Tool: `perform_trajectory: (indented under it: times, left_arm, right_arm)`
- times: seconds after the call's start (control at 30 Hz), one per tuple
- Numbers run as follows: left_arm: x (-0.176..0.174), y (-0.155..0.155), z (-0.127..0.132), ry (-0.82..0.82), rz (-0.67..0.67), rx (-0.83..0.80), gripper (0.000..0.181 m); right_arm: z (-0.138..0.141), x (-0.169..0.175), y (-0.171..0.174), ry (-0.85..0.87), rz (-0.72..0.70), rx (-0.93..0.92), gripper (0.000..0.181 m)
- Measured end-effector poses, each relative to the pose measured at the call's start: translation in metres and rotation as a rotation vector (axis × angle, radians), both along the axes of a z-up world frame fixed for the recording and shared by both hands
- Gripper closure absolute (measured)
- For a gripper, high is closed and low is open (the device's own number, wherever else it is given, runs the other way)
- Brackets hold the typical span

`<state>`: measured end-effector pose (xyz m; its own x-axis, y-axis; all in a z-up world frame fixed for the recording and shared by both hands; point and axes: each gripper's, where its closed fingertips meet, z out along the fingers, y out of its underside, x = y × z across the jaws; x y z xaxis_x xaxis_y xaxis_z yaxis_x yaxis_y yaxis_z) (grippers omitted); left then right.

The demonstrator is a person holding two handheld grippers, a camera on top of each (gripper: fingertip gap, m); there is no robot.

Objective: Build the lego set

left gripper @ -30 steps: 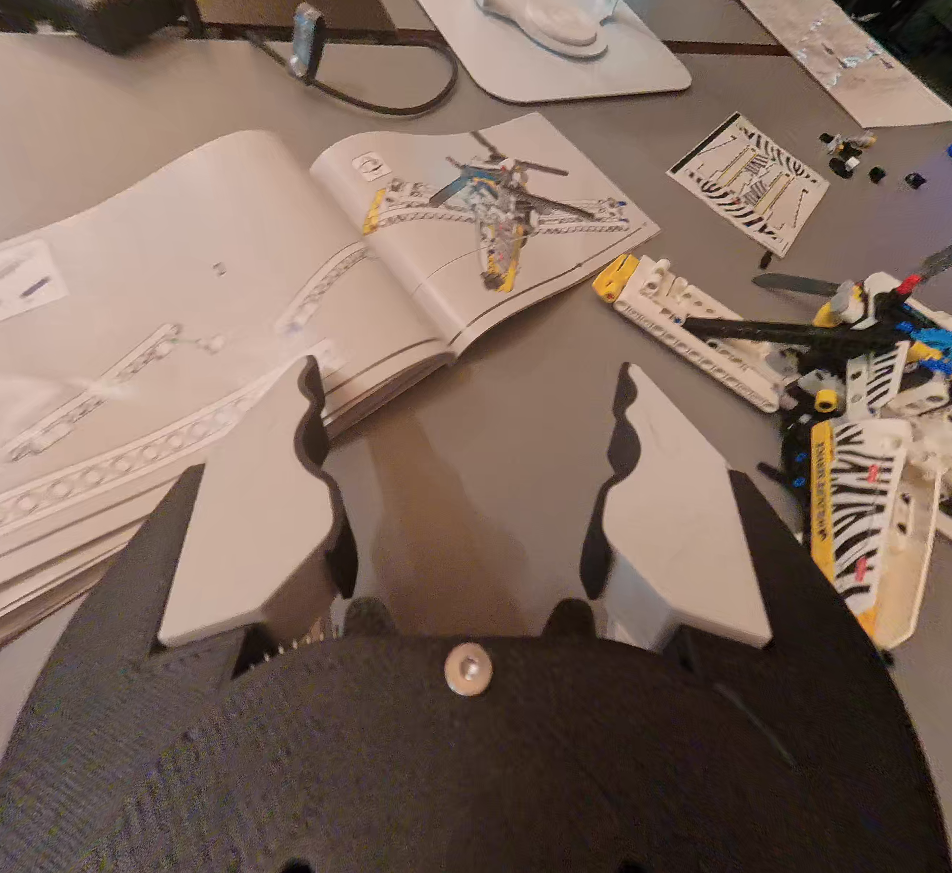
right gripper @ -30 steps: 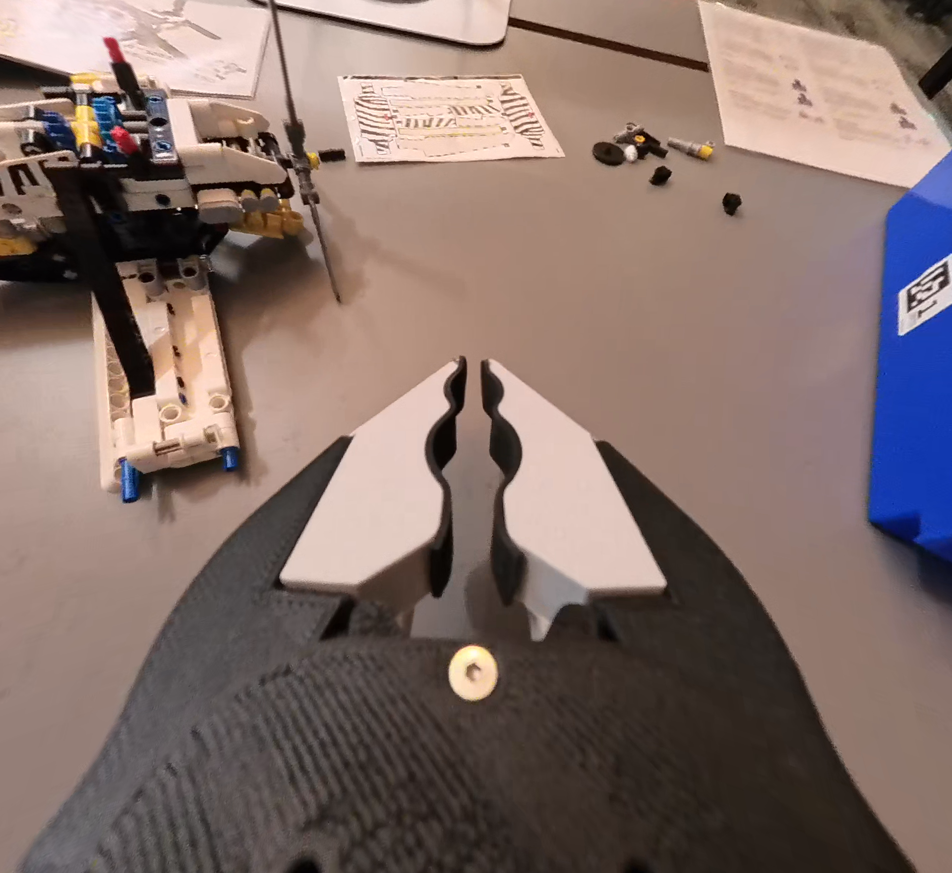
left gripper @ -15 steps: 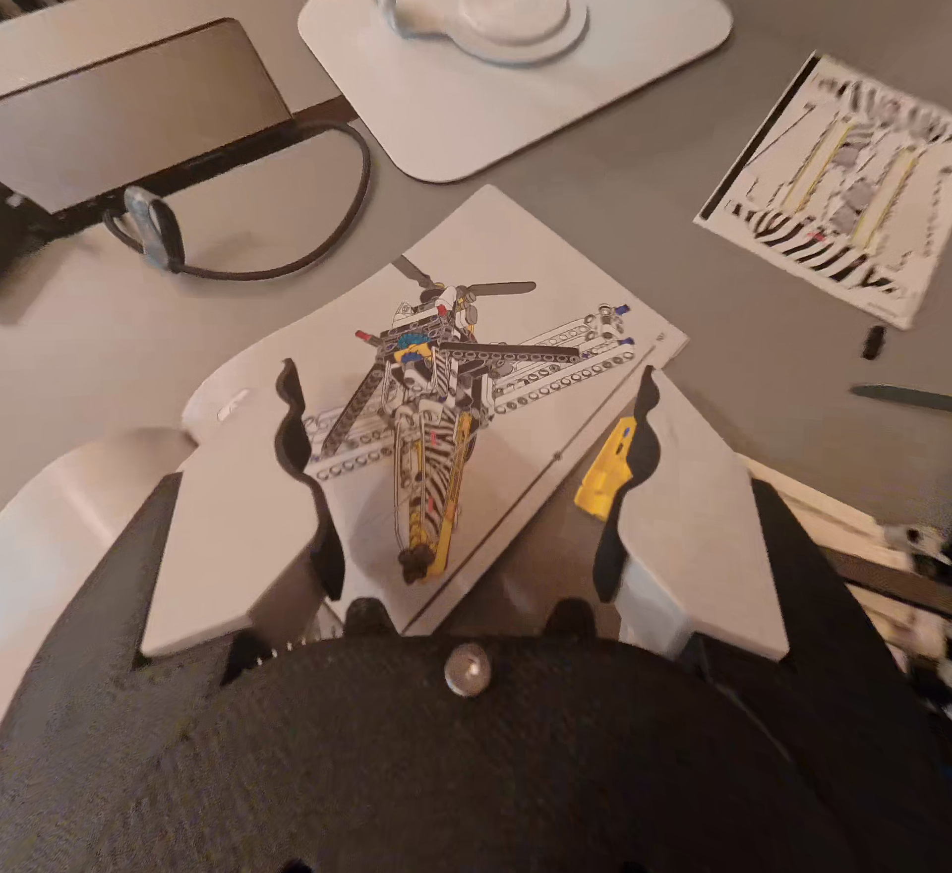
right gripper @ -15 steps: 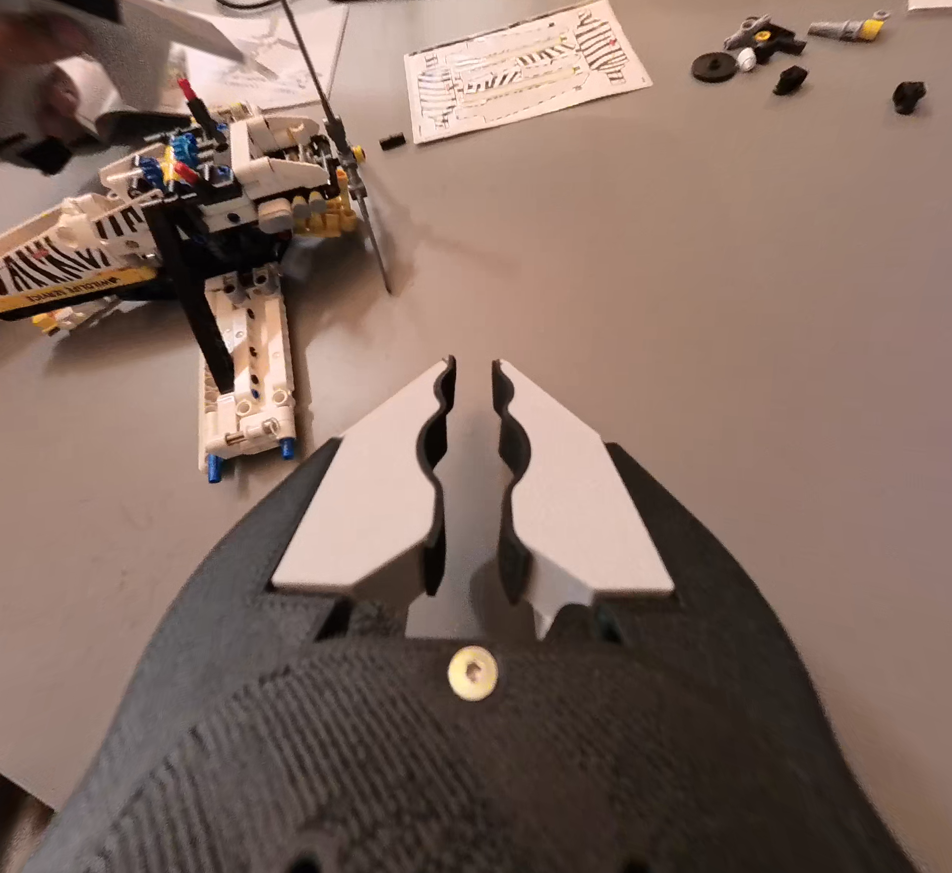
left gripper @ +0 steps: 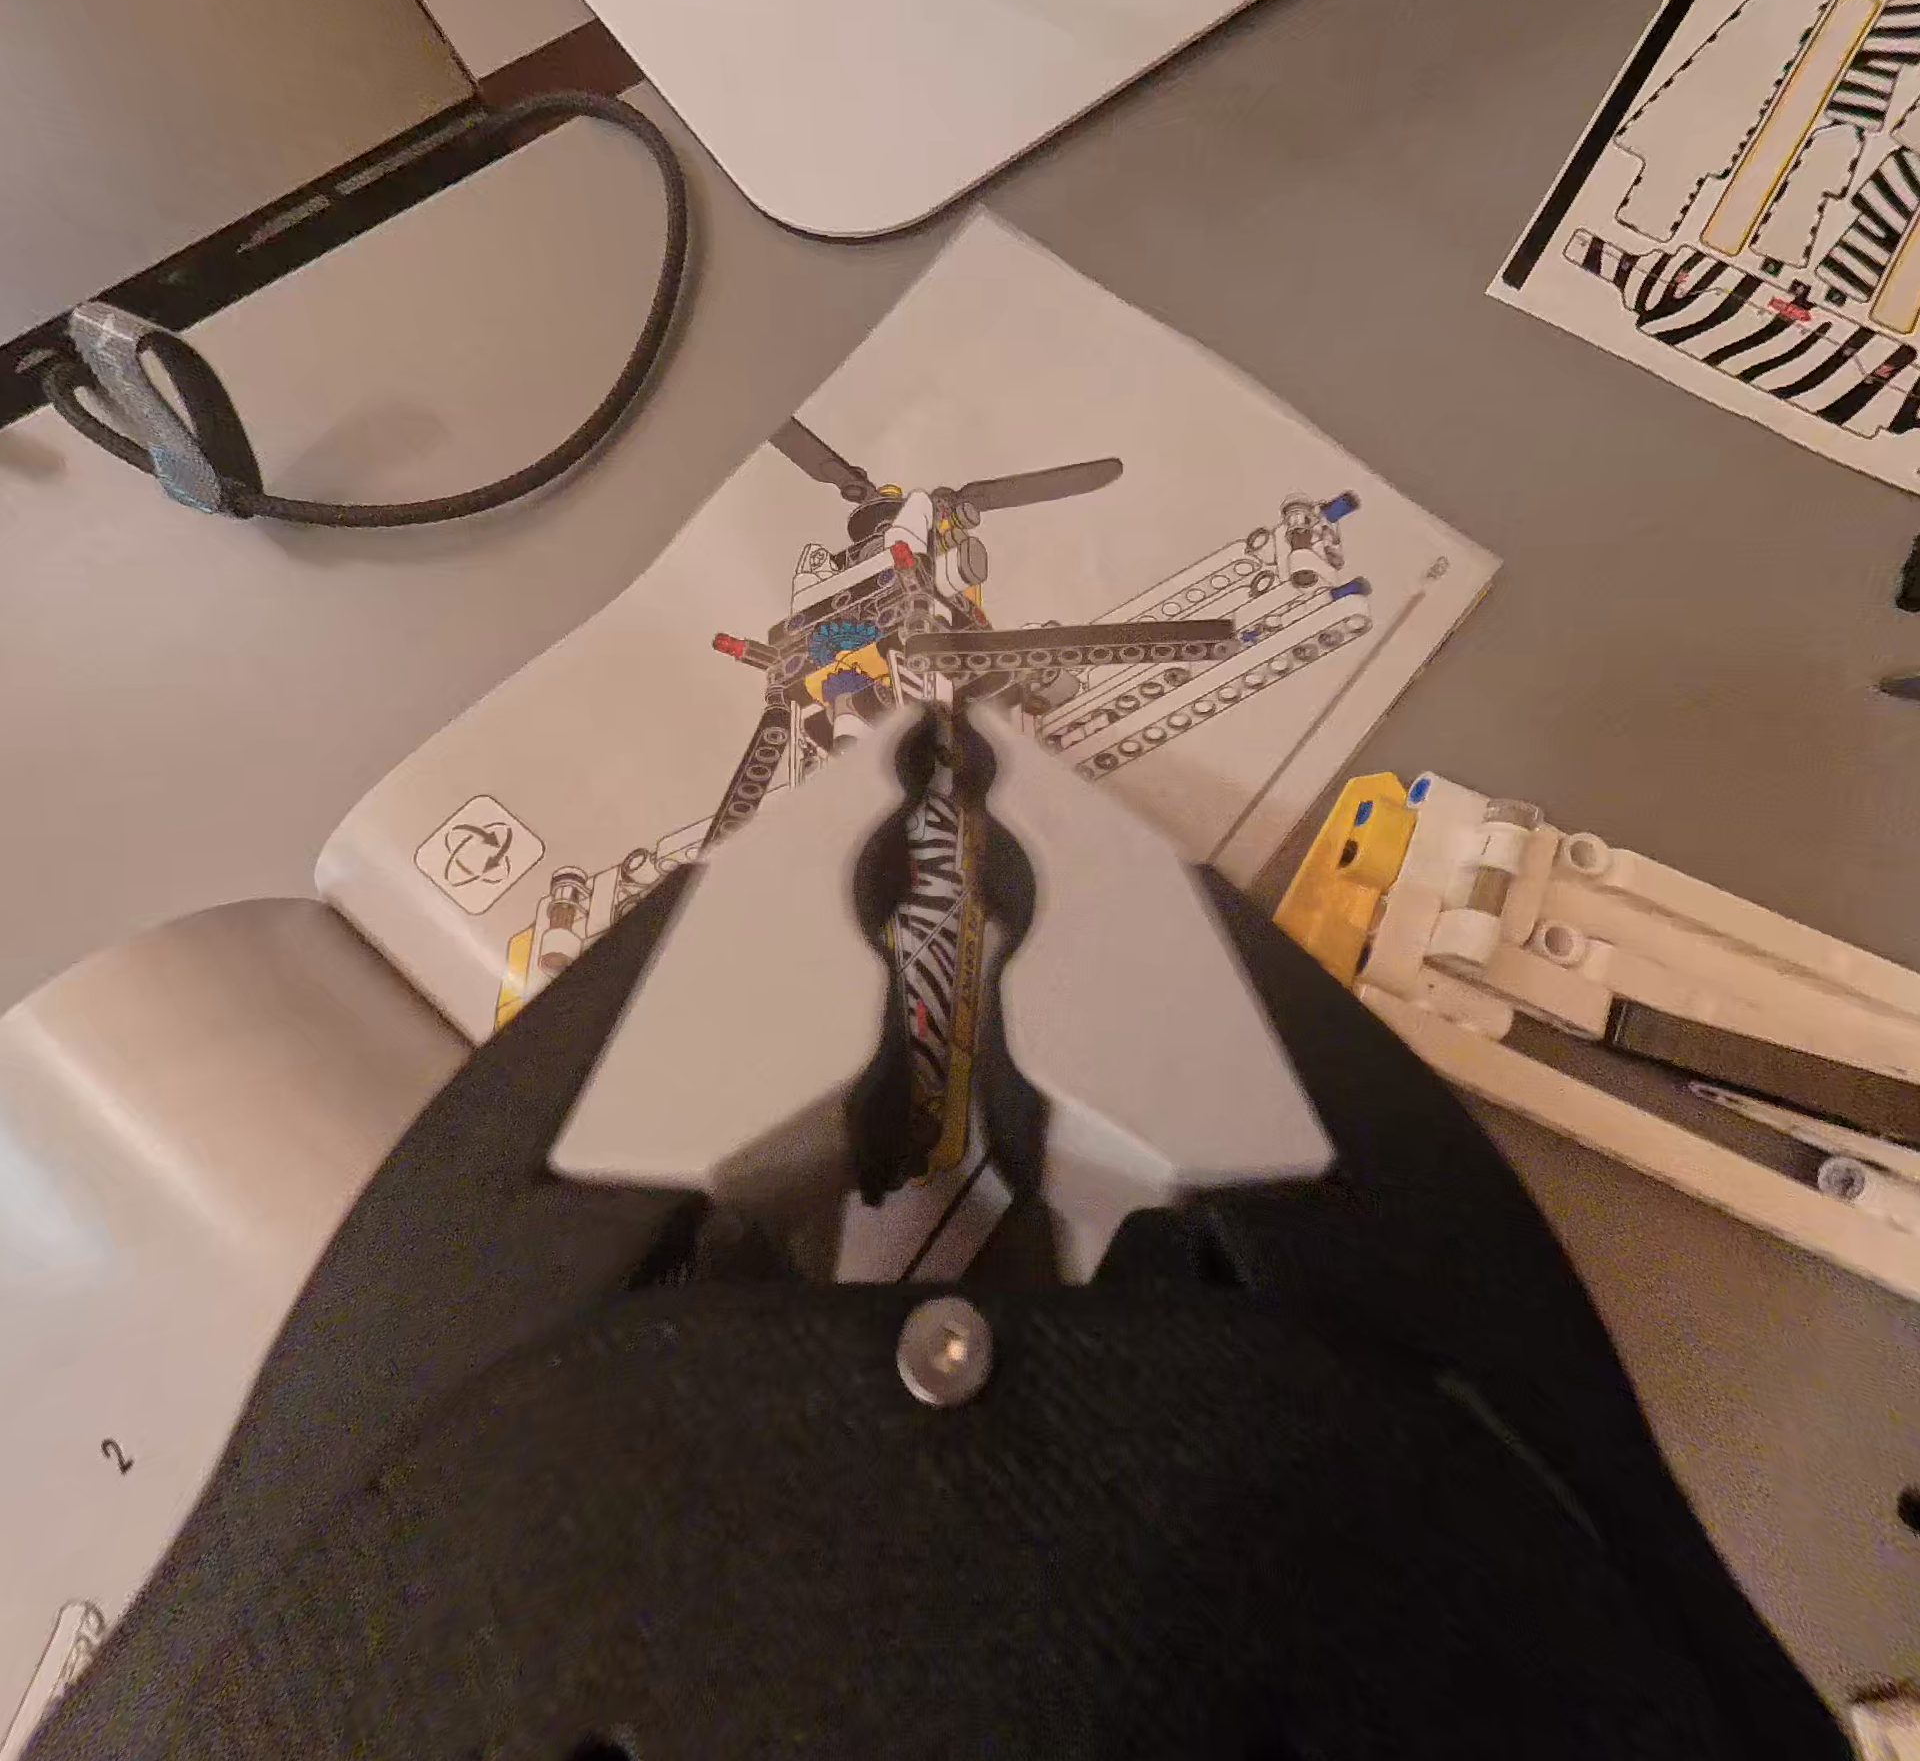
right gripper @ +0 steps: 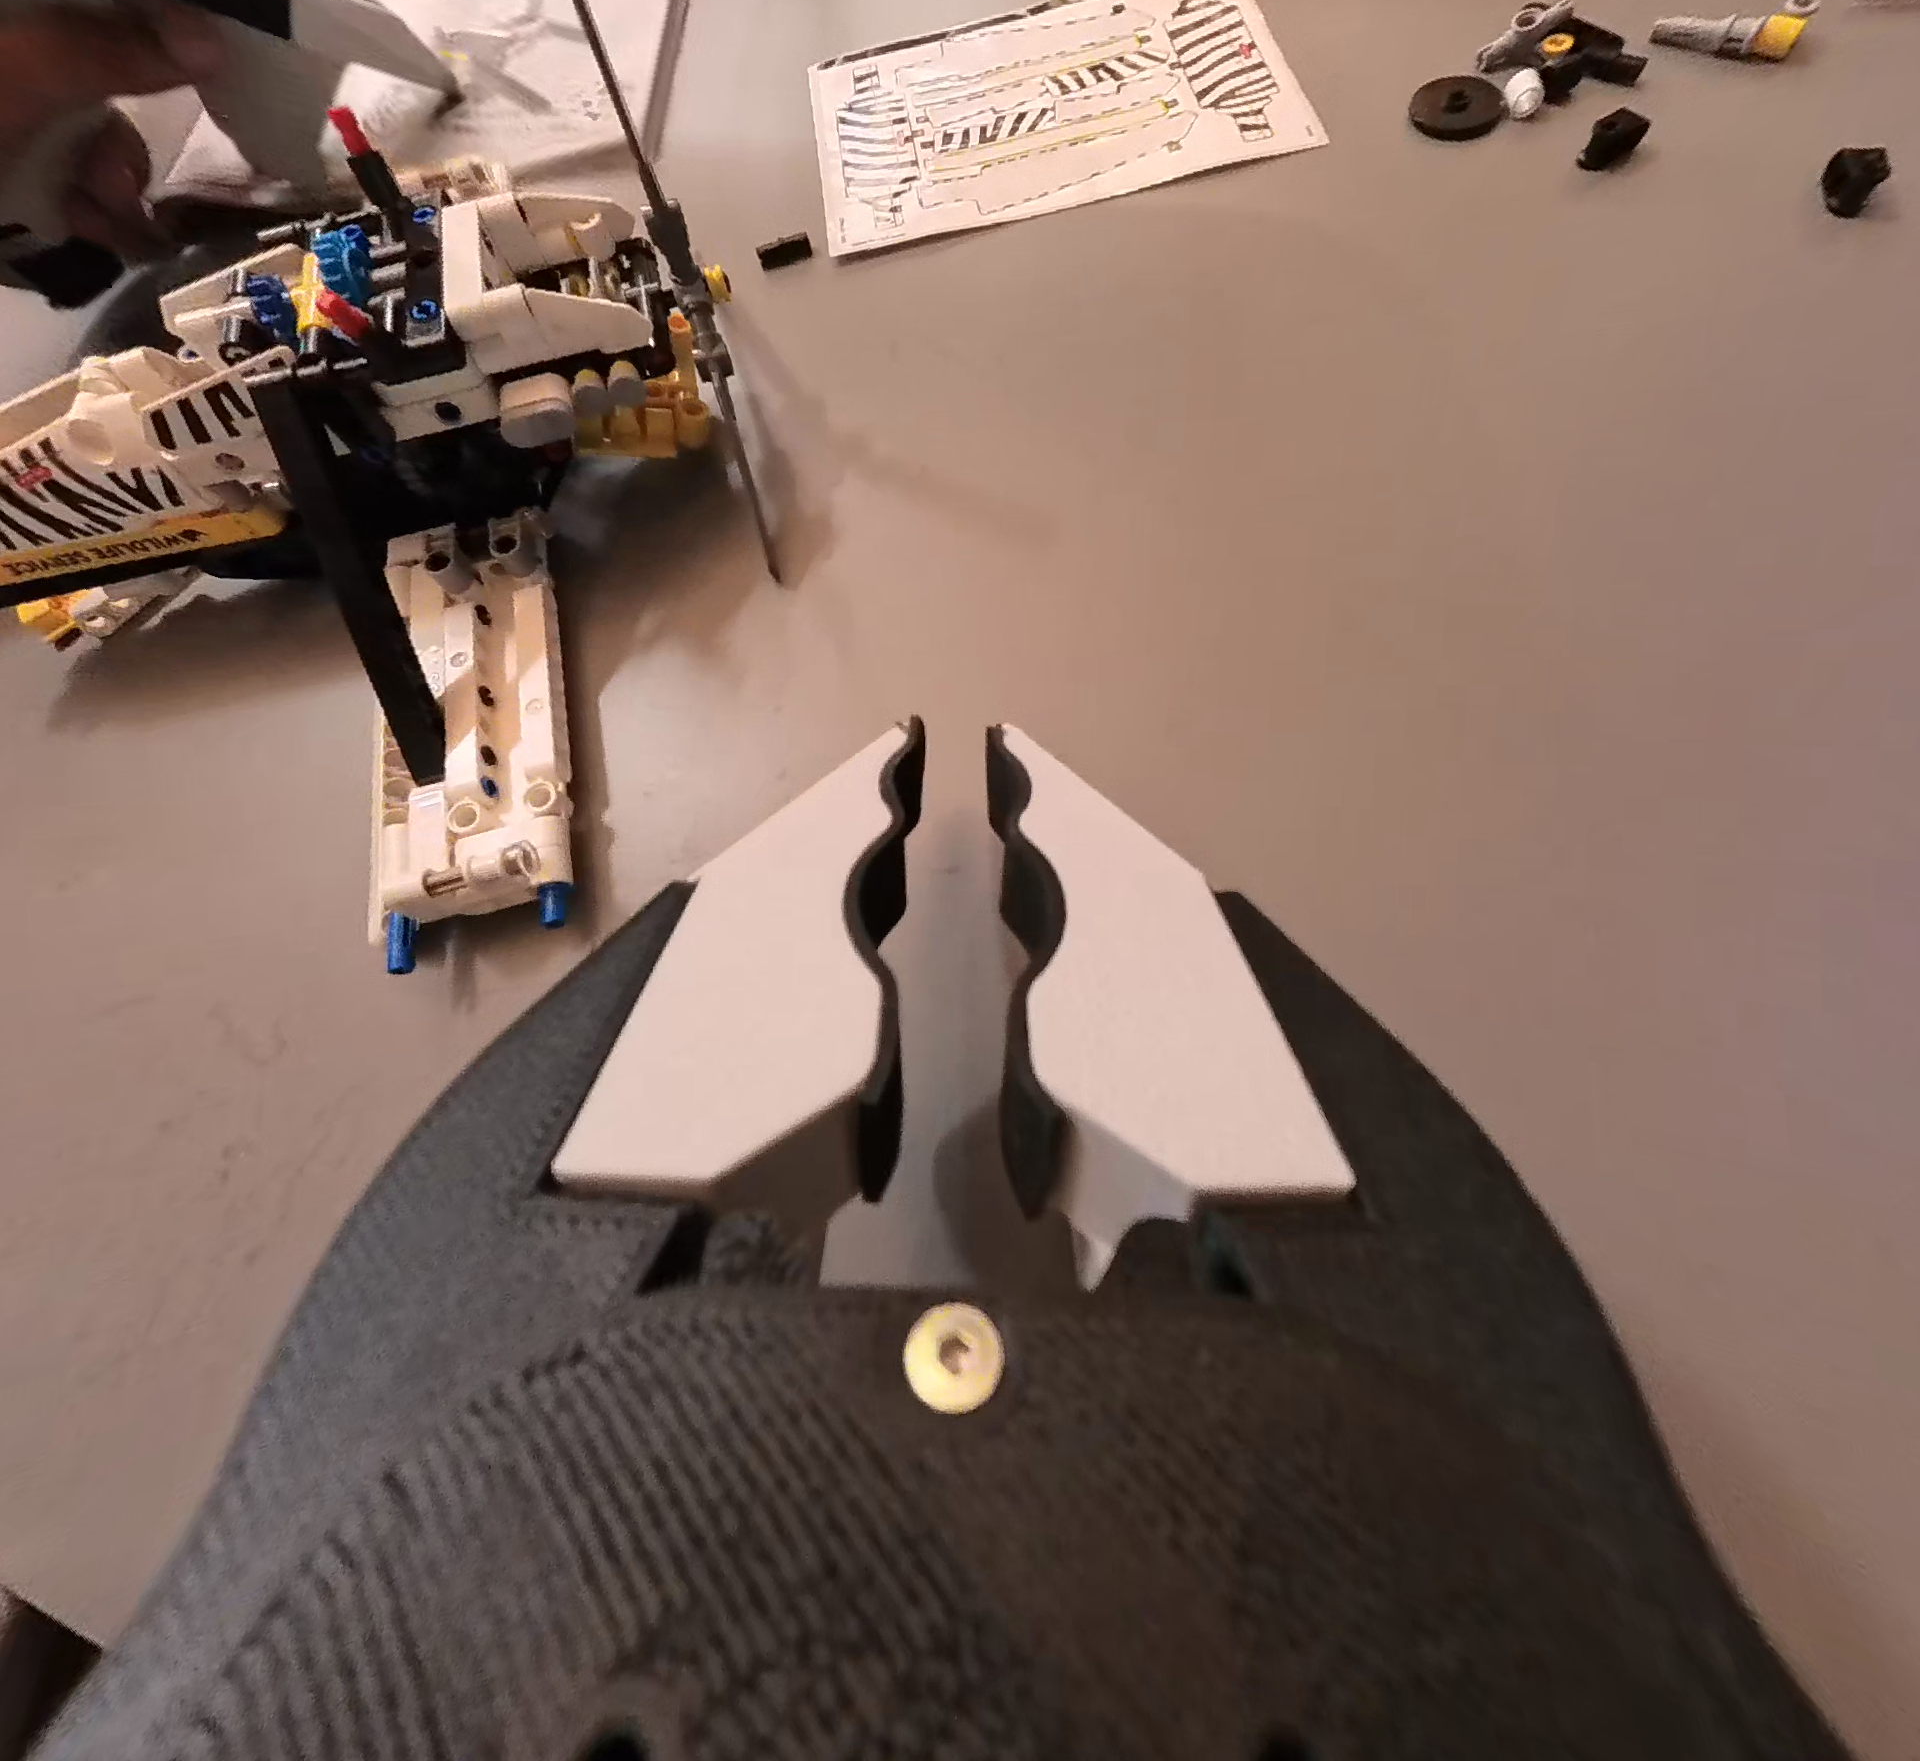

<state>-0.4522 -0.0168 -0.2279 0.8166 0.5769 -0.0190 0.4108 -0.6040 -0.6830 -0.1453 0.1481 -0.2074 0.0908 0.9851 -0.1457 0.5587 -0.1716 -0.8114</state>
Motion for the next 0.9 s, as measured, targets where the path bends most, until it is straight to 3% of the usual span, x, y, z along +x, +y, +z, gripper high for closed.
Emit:
perform_trajectory:
  times: [0.13, 0.3, 0.33, 0.37, 0.4, 0.47, 0.53, 0.63, 0.8, 0.9]
  left_arm:
    - [0.001, -0.001, 0.003, -0.122, 0.009, 0.094, 0.181]
    - [-0.008, -0.011, 0.029, -0.095, 0.089, 0.231, 0.181]
    - [-0.006, -0.009, 0.032, -0.094, 0.087, 0.257, 0.167]
    - [-0.004, -0.008, 0.028, -0.094, 0.083, 0.243, 0.125]
    - [-0.001, -0.008, 0.019, -0.099, 0.075, 0.189, 0.095]
    - [-0.005, -0.013, 0.007, -0.036, 0.108, 0.085, 0.073]
    - [-0.009, -0.018, -0.001, 0.03, 0.127, -0.007, 0.079]
    - [-0.008, -0.017, -0.005, -0.008, 0.128, -0.01, 0.083]
    - [-0.012, -0.025, -0.002, -0.012, 0.142, -0.027, 0.129]
    - [-0.011, -0.023, -0.001, -0.013, 0.141, -0.036, 0.171]
  right_arm:
    - [-0.002, 0.0, 0.0, -0.016, -0.002, 0.005, 0.171]
    - [-0.002, -0.001, 0.0, -0.013, -0.003, 0.012, 0.171]
    - [-0.002, -0.001, 0.0, -0.013, -0.003, 0.013, 0.171]
    - [-0.002, -0.001, 0.0, -0.013, -0.003, 0.014, 0.171]
    - [-0.002, -0.001, 0.0, -0.014, -0.003, 0.017, 0.171]
    - [-0.002, -0.001, 0.0, -0.012, 0.0, 0.024, 0.172]
    - [0.0, -0.001, -0.001, -0.006, 0.005, 0.033, 0.172]
    - [0.0, -0.001, -0.002, -0.001, 0.007, 0.043, 0.172]
    - [0.001, -0.001, -0.002, 0.002, 0.011, 0.047, 0.172]
    - [0.002, -0.001, -0.003, 0.007, 0.014, 0.055, 0.172]
